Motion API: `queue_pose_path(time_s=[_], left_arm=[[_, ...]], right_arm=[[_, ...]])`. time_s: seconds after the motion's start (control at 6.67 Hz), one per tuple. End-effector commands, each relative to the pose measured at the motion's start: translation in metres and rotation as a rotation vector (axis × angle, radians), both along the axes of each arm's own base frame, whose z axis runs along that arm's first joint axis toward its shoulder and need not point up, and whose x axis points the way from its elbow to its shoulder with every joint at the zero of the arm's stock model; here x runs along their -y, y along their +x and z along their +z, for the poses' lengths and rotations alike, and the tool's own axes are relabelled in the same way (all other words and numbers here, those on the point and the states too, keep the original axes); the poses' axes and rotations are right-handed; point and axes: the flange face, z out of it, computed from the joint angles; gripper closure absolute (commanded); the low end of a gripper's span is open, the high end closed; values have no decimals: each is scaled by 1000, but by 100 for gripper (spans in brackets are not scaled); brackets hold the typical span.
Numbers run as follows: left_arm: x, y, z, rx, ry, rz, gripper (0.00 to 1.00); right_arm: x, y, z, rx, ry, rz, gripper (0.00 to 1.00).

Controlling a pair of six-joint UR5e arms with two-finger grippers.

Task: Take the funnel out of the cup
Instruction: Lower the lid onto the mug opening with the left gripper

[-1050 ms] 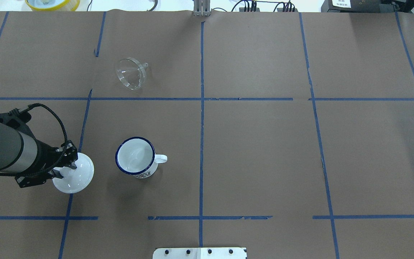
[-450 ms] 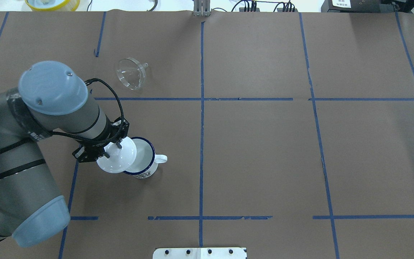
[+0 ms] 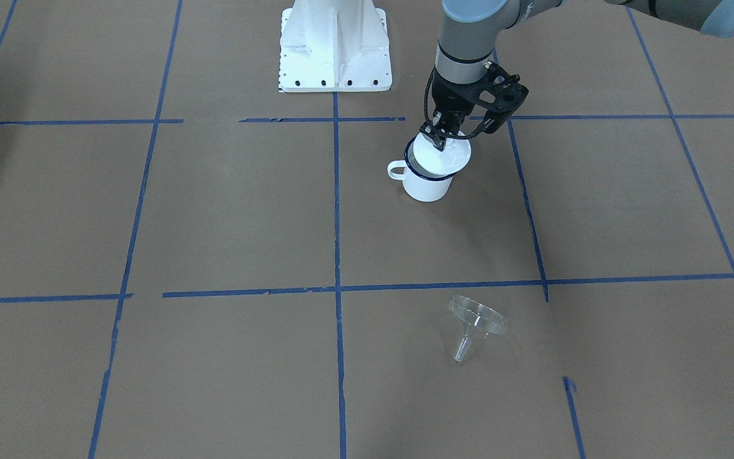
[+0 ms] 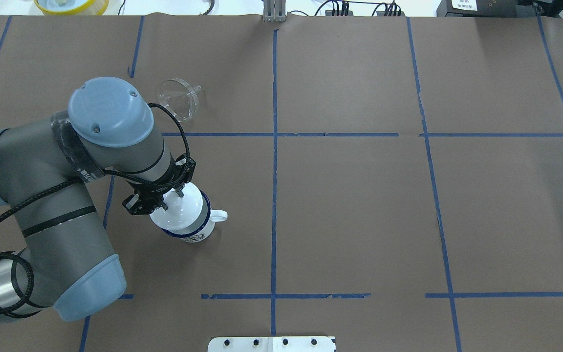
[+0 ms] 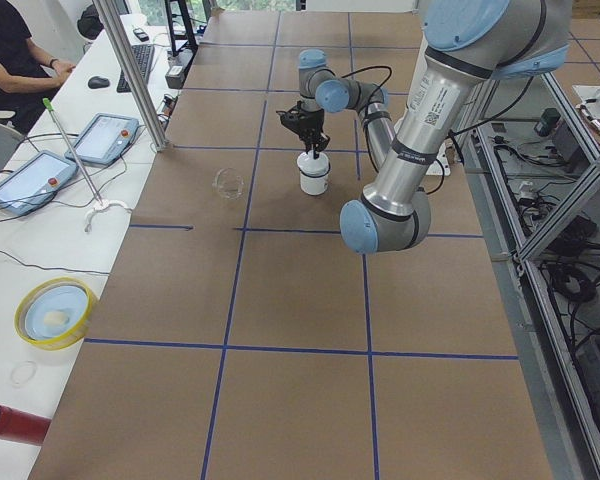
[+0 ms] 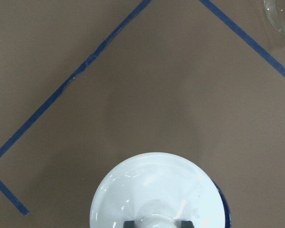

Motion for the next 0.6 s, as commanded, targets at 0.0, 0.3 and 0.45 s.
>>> queue_pose_path(time_s=[0.0, 0.3, 0.45], left_arm=[[-1, 4, -1, -7, -1, -1, 100], [-7, 10, 0, -8, -1, 14, 100], [-7, 10, 0, -8, 0, 15, 100]], right_arm=[[0, 0, 0, 0, 0, 0, 0], [0, 0, 0, 0, 0, 0, 0], [0, 0, 1, 0, -1, 0, 0]])
